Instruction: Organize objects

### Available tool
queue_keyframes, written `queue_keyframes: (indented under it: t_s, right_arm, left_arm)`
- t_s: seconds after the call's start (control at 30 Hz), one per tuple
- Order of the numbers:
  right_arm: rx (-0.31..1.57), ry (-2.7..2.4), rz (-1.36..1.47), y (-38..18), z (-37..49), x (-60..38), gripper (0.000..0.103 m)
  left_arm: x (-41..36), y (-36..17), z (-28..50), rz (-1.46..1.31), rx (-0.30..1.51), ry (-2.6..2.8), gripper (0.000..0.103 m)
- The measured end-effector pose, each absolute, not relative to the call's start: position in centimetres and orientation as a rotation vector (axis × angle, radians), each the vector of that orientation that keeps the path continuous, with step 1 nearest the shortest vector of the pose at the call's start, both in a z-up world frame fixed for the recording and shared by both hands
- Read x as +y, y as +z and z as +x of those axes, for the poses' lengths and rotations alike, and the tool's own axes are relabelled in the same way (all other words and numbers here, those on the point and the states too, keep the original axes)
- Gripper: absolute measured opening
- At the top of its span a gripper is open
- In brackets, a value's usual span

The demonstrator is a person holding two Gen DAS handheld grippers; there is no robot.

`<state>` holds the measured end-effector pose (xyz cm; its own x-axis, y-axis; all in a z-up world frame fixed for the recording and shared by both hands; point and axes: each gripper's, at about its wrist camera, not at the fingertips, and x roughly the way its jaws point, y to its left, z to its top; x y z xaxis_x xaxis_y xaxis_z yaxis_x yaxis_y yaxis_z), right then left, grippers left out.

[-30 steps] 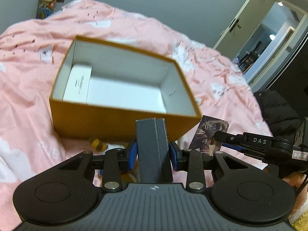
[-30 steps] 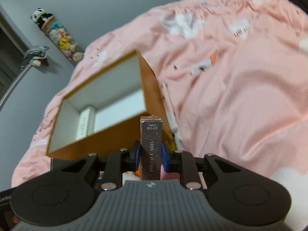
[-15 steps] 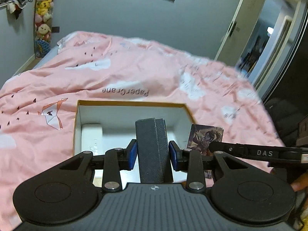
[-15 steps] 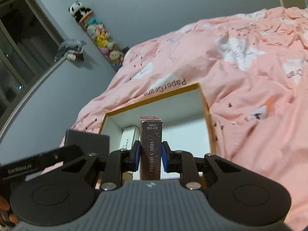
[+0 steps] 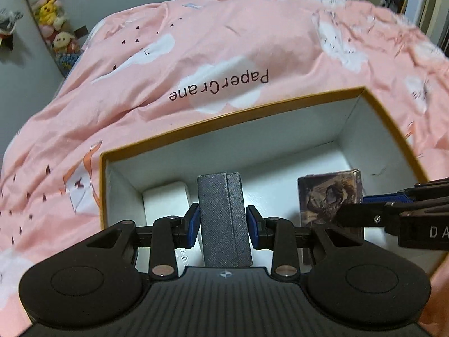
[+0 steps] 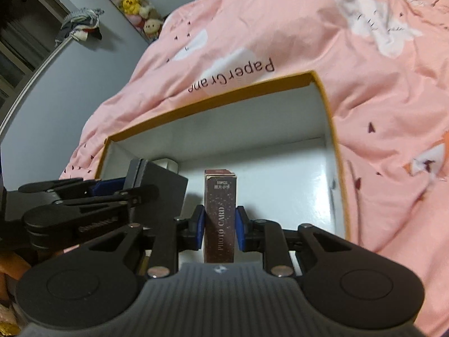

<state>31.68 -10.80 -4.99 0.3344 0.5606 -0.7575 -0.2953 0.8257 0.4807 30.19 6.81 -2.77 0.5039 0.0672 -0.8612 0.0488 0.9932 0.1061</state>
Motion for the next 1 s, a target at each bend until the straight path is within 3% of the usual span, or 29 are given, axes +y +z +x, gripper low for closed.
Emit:
queue_keyframes:
  t_s: [0.43,1.0]
  right_arm:
    - [1.179,0.591,0.294,-7.2,33.6,-9.4,0.024]
    - [1.191,0.555,0.297,-7.2,34.0,-9.3,0.024]
  left_arm:
    - [5.8,-5.3,32.5,0.234,1.063,0.062,0.041]
    - [7.5,-4.6,31.8,-0.053,1.107,-0.129,0.031]
